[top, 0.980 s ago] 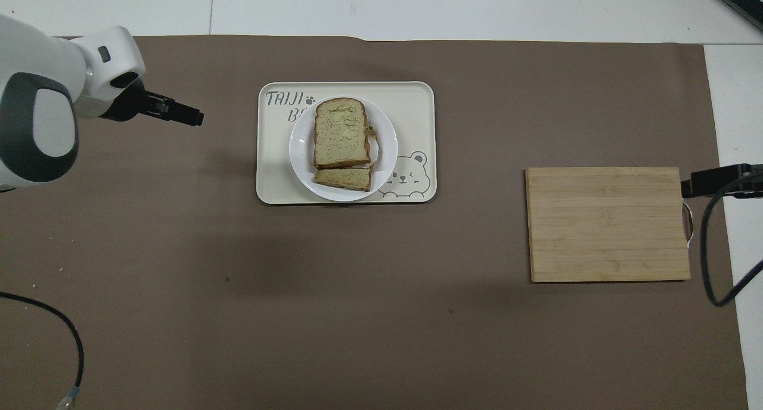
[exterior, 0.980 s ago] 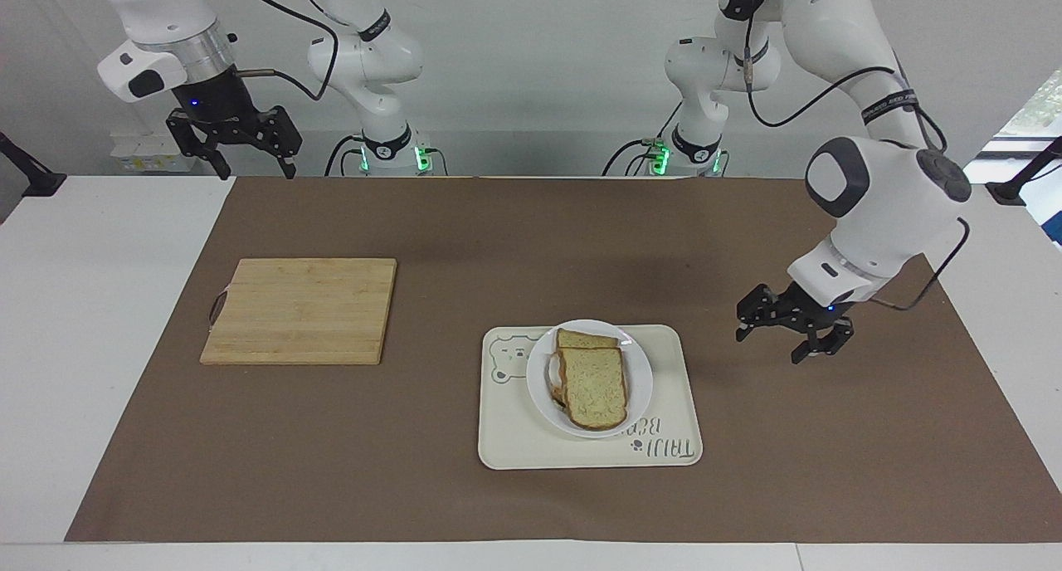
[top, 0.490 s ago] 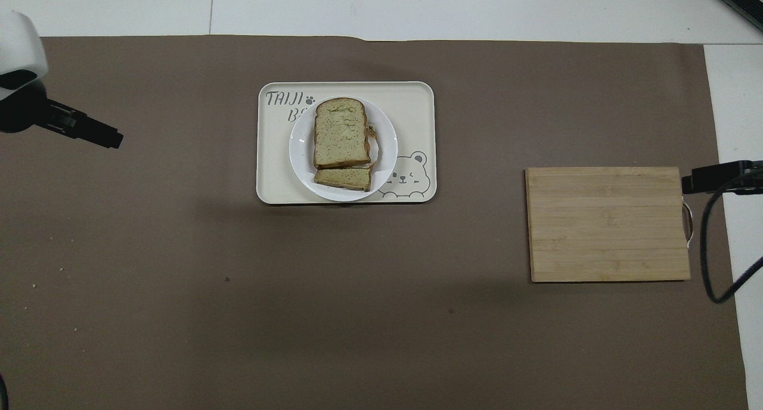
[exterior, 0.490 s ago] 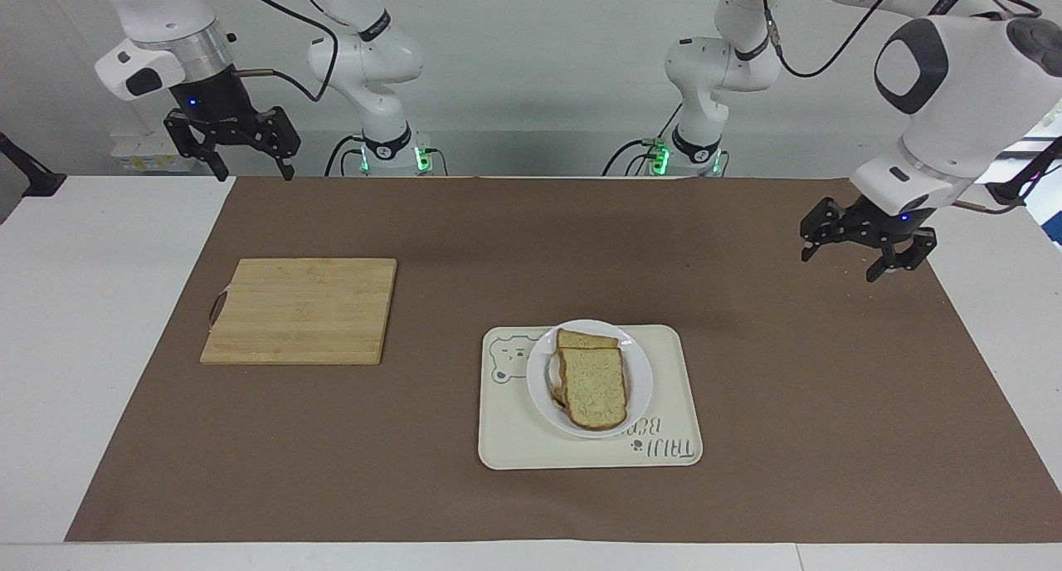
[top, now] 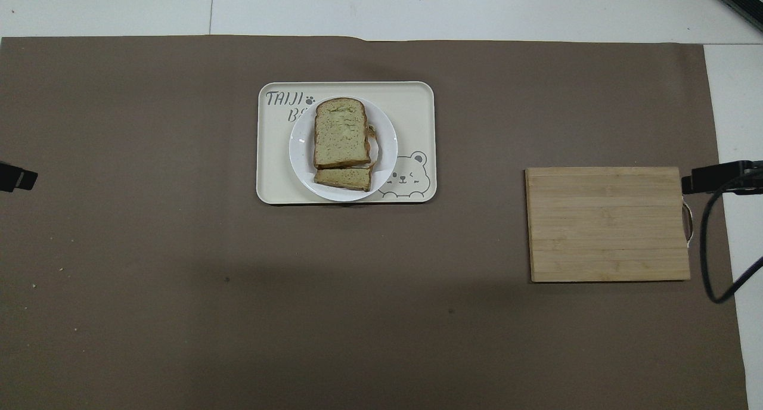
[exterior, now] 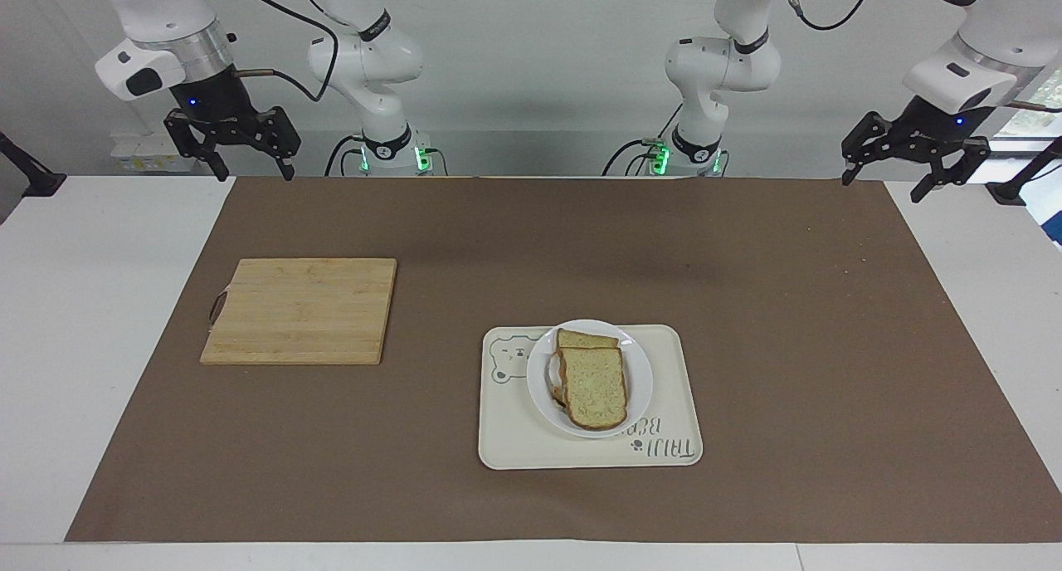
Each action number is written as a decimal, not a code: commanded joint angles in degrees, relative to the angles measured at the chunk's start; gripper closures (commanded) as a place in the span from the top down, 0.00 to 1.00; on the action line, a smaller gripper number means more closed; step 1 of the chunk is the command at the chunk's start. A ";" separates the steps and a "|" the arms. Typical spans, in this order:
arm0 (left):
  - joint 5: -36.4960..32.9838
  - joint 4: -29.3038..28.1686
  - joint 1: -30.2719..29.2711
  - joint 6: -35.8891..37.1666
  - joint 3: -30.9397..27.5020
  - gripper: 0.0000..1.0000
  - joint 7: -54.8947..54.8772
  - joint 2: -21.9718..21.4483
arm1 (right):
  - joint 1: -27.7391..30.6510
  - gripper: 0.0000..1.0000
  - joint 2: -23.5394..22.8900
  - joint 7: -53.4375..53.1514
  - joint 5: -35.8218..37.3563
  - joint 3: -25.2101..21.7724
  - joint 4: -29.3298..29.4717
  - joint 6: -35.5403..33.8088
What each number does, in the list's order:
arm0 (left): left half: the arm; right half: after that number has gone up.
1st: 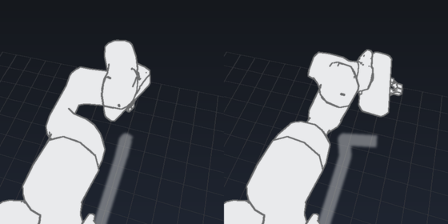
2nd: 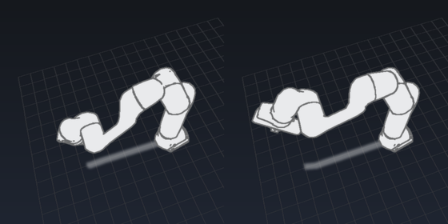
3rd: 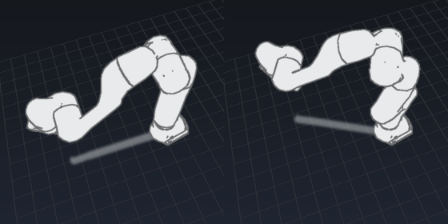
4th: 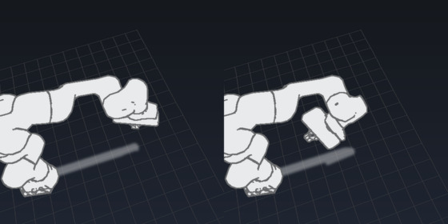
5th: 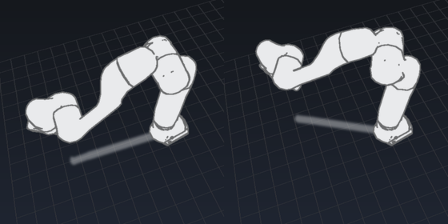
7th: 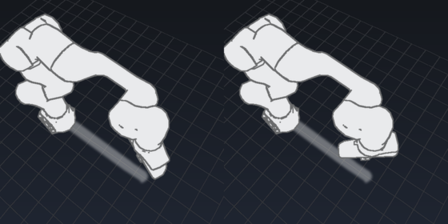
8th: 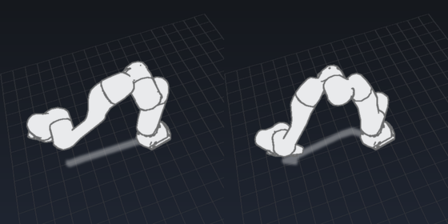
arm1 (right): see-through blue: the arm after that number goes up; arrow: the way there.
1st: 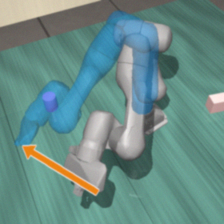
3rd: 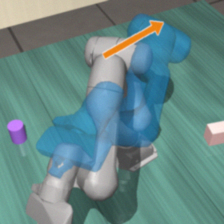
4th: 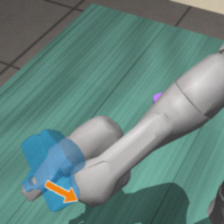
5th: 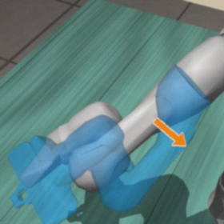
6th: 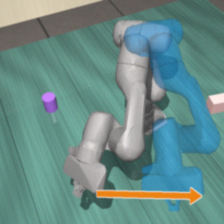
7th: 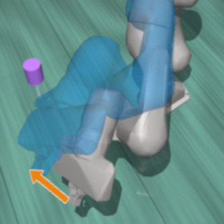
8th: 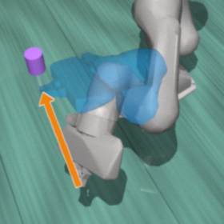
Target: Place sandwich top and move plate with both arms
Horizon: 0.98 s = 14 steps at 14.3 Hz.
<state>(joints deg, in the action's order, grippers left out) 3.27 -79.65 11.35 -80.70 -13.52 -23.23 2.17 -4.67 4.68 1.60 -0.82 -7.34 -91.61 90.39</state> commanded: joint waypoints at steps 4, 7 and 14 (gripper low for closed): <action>-2.40 -1.38 0.25 2.22 0.69 1.00 1.69 -2.69 | 0.71 1.00 1.04 1.21 -0.41 0.49 -1.02 0.22; -2.39 -1.65 0.86 1.78 0.69 1.00 1.43 -2.87 | 0.71 1.00 1.04 1.21 -0.41 0.49 -1.02 0.22; -2.57 -2.62 0.87 2.39 0.78 1.00 2.48 -3.75 | 0.71 1.00 1.04 1.21 -0.41 0.49 -1.02 0.22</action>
<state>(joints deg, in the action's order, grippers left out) 2.15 -80.42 11.64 -78.74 -12.62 -22.27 0.49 -4.67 4.68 1.60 -0.82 -7.34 -91.61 90.39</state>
